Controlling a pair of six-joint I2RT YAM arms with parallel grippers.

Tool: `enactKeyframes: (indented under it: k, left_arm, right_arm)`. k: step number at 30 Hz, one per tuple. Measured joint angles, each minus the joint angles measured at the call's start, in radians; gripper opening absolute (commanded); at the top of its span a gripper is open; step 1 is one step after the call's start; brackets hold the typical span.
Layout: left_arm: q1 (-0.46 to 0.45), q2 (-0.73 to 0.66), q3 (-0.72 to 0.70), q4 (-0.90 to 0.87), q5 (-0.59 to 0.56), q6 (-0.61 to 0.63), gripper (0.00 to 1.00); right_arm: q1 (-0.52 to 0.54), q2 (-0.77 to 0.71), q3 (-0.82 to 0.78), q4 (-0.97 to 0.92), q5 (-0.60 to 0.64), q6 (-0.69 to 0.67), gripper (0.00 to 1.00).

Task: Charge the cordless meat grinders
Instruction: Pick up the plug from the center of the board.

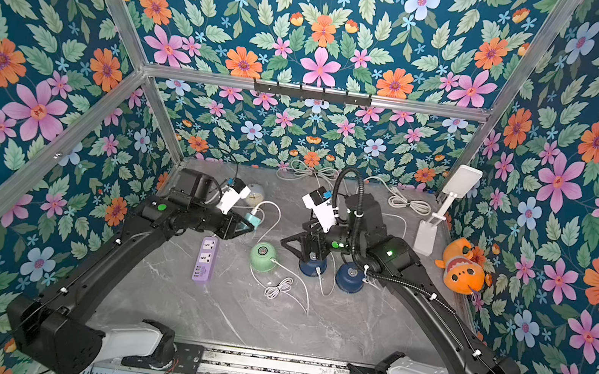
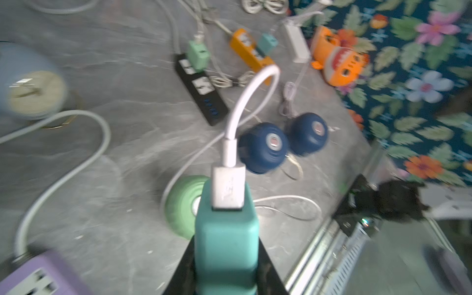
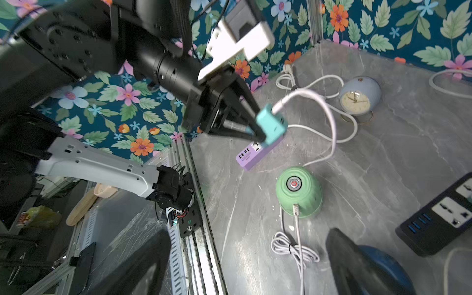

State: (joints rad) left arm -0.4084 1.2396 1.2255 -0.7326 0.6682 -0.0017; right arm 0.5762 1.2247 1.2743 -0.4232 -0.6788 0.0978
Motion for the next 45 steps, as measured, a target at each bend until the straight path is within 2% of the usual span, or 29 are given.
enactKeyframes:
  k: [4, 8, 13, 18, 23, 27, 41, 45]
  left_arm:
    - [-0.034, -0.056, -0.053, 0.021, 0.155, -0.026, 0.0]
    - [-0.047, -0.09, -0.089, 0.056, 0.278, -0.034, 0.0]
    - [-0.044, -0.086, -0.098, 0.076, 0.359, -0.036, 0.0]
    - [-0.046, -0.083, -0.096, 0.078, 0.398, -0.021, 0.0]
    - [-0.045, -0.06, -0.076, 0.073, 0.403, -0.01, 0.0]
    - [-0.047, -0.049, -0.067, 0.049, 0.402, 0.0, 0.0]
    - [-0.045, -0.019, -0.044, 0.053, 0.424, 0.007, 0.0]
    - [-0.045, -0.017, -0.043, 0.052, 0.433, 0.007, 0.0]
  right_arm:
    - [-0.066, 0.041, 0.035, 0.003, -0.126, -0.031, 0.96]
    - [-0.089, 0.146, 0.129, -0.013, -0.27, -0.045, 0.94]
    - [-0.078, 0.278, 0.208, -0.045, -0.436, -0.022, 0.89]
    - [-0.044, 0.316, 0.22, -0.066, -0.521, -0.014, 0.82]
    - [0.01, 0.346, 0.236, -0.141, -0.527, -0.045, 0.67]
    - [0.014, 0.363, 0.235, -0.174, -0.51, -0.06, 0.57]
    - [0.021, 0.371, 0.216, -0.193, -0.472, -0.049, 0.41]
    - [0.024, 0.378, 0.218, -0.175, -0.463, -0.034, 0.31]
